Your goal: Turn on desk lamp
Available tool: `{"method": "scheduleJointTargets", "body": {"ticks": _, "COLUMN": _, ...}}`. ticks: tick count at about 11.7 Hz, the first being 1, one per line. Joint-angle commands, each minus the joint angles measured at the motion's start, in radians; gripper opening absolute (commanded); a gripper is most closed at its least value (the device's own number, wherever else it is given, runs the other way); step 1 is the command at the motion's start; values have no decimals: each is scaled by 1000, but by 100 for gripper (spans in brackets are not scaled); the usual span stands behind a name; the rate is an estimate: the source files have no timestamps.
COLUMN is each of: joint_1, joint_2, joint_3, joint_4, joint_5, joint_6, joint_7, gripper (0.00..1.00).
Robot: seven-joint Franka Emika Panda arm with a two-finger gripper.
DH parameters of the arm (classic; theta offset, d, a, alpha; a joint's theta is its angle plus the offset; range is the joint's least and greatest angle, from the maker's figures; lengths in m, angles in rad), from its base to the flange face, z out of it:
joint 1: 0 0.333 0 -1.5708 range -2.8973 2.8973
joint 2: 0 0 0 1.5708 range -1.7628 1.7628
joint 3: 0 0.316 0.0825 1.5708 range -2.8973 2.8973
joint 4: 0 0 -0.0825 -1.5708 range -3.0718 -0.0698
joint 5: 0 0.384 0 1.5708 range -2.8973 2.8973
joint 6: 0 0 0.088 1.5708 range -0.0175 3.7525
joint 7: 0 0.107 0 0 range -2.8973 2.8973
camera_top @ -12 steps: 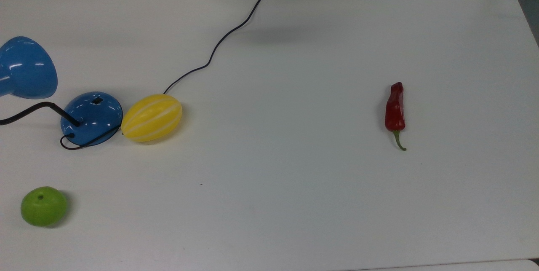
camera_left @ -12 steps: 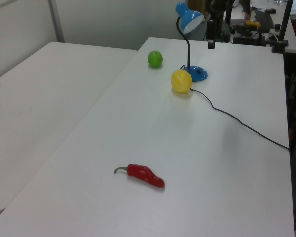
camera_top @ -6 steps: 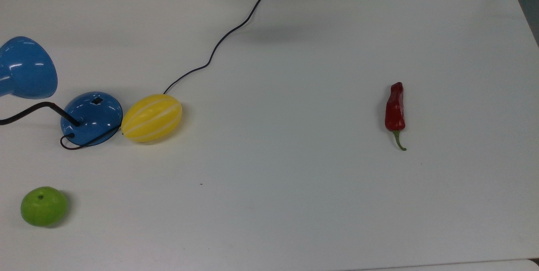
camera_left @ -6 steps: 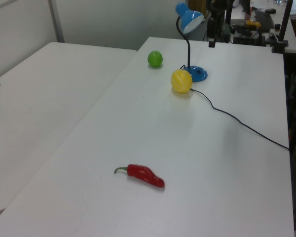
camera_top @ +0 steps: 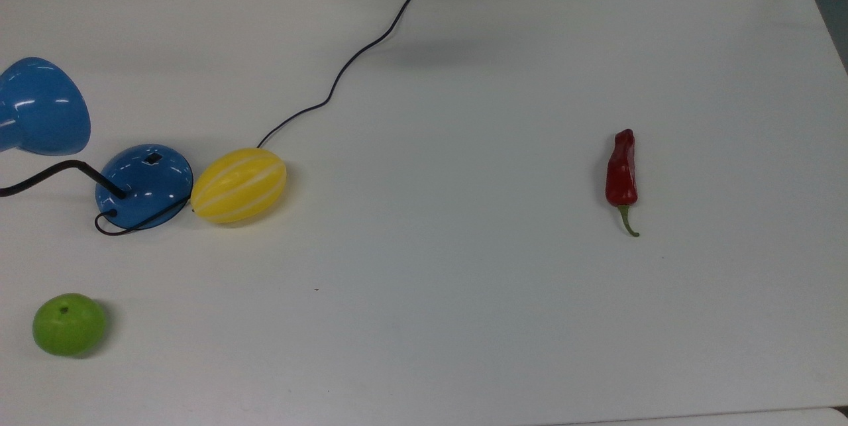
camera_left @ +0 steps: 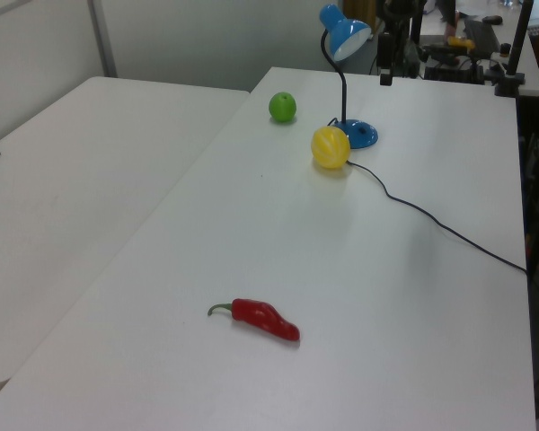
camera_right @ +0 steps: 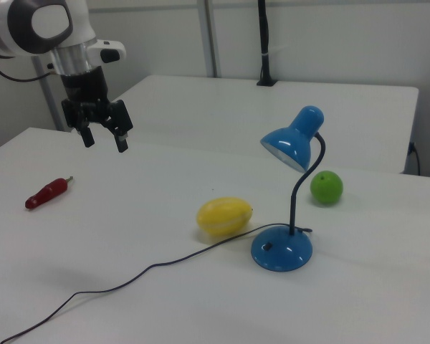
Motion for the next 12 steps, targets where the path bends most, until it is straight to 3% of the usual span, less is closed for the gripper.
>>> {"method": "scheduleJointTargets", "body": {"ticks": 1, "joint_1": 8, "joint_2": -13, "joint_3": -7, "joint_4": 0, "joint_5": -16, "joint_6": -19, "joint_7": 21, "gripper": 100}}
{"method": "scheduleJointTargets", "body": {"ticks": 5, "joint_1": 8, "joint_2": -13, "joint_3": -7, "joint_4": 0, "joint_5": -16, "joint_6": -16, "joint_7": 20, "gripper": 99}}
{"method": "scheduleJointTargets", "body": {"ticks": 6, "joint_1": 8, "joint_2": -13, "joint_3": -7, "joint_4": 0, "joint_5": -13, "joint_6": -15, "joint_7": 20, "gripper": 92}}
{"method": "scheduleJointTargets", "body": {"ticks": 7, "joint_1": 8, "joint_2": -12, "joint_3": -7, "joint_4": -2, "joint_5": -8, "joint_6": -14, "joint_7": 20, "gripper": 73}}
{"method": "scheduleJointTargets", "body": {"ticks": 9, "joint_1": 8, "joint_2": -12, "joint_3": -7, "joint_4": -2, "joint_5": -2, "joint_6": -8, "joint_7": 20, "gripper": 16}}
{"method": "scheduleJointTargets", "body": {"ticks": 10, "joint_1": 8, "joint_2": -12, "joint_3": -7, "joint_4": -2, "joint_5": -1, "joint_6": -9, "joint_7": 20, "gripper": 0}}
{"method": "scheduleJointTargets", "body": {"ticks": 12, "joint_1": 8, "joint_2": -10, "joint_3": -8, "joint_4": -2, "joint_5": -2, "joint_6": -5, "joint_7": 18, "gripper": 0}}
